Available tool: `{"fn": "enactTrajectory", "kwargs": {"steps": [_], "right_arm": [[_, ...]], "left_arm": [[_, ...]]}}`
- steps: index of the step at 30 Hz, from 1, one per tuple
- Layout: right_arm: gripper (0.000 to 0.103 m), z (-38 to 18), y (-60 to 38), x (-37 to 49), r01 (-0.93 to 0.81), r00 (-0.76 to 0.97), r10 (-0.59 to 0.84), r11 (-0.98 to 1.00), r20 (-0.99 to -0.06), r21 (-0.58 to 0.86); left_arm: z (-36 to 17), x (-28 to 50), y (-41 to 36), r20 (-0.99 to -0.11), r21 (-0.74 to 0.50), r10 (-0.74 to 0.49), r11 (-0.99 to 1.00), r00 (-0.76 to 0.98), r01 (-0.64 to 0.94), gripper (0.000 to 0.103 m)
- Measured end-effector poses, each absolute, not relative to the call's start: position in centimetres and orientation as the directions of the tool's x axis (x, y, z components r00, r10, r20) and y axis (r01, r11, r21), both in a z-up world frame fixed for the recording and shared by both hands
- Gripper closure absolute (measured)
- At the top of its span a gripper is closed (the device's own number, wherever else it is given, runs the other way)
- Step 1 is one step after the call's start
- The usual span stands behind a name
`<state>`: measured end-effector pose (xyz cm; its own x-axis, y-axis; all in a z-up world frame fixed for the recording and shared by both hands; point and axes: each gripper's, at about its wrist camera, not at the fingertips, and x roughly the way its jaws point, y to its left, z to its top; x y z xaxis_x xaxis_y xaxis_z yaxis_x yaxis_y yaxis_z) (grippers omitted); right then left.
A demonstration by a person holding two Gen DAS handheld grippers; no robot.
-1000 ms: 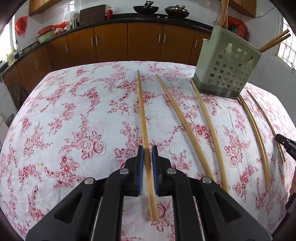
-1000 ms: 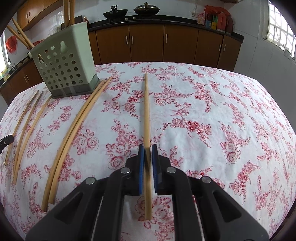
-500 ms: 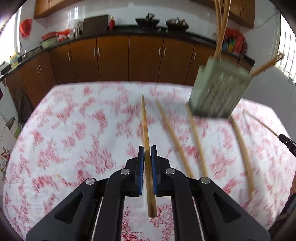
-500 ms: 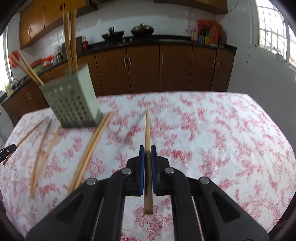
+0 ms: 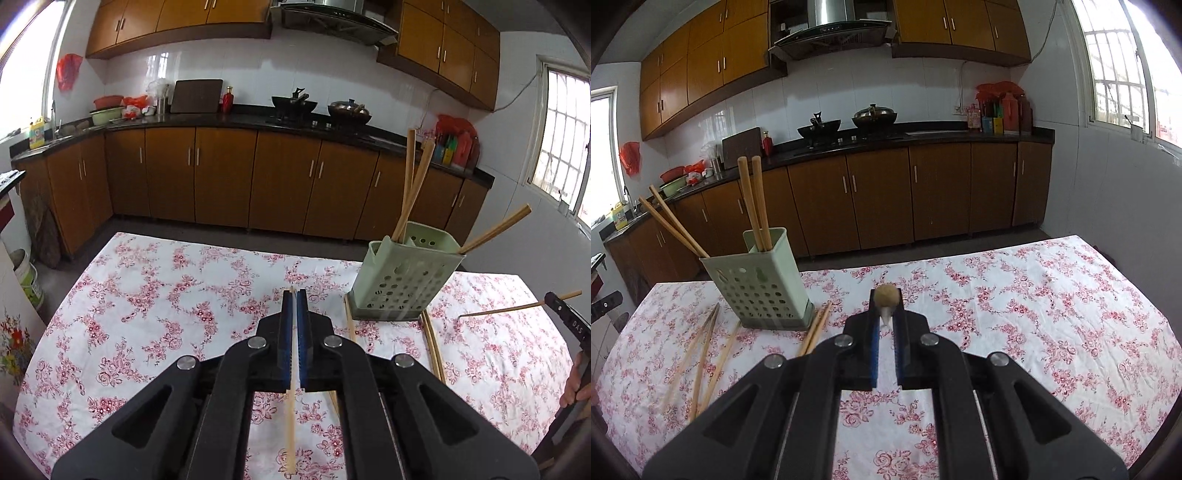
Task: Organize utensils
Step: 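Lift both held chopsticks and carry them toward the green holder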
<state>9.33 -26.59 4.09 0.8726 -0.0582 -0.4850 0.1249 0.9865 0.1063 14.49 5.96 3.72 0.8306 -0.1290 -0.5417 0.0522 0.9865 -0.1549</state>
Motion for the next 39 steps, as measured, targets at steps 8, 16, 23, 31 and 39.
{"fn": "enactTrajectory", "kwargs": {"steps": [8,16,23,31,39], "right_arm": [[0.095,3.7,-26.5,8.7,0.121,0.872,-0.055,0.987,-0.487,0.106],[0.095,3.6,-26.5,8.6,0.117,0.869,-0.050,0.987,-0.492,0.107],[0.095,3.6,-26.5,8.6,0.117,0.869,-0.050,0.987,-0.492,0.106],[0.095,3.4,-26.5,8.6,0.119,0.867,-0.048,0.986,-0.496,0.114],[0.095,4.7,-26.8,8.5,0.117,0.885,-0.048,0.986,-0.463,0.121]], "left_arm": [[-2.7,14.7,5.4,-0.671,-0.162,-0.184,0.982,0.719,0.100,0.099],[-6.7,14.1,3.0,-0.723,-0.125,-0.168,0.986,0.670,0.111,0.065],[-8.4,14.4,2.3,-0.771,-0.065,-0.117,0.992,0.626,0.105,0.086],[-7.6,14.3,2.8,-0.774,-0.044,-0.091,0.995,0.627,0.090,0.096],[-0.4,13.7,5.6,-0.636,-0.133,-0.130,0.989,0.761,0.058,0.096]]}}
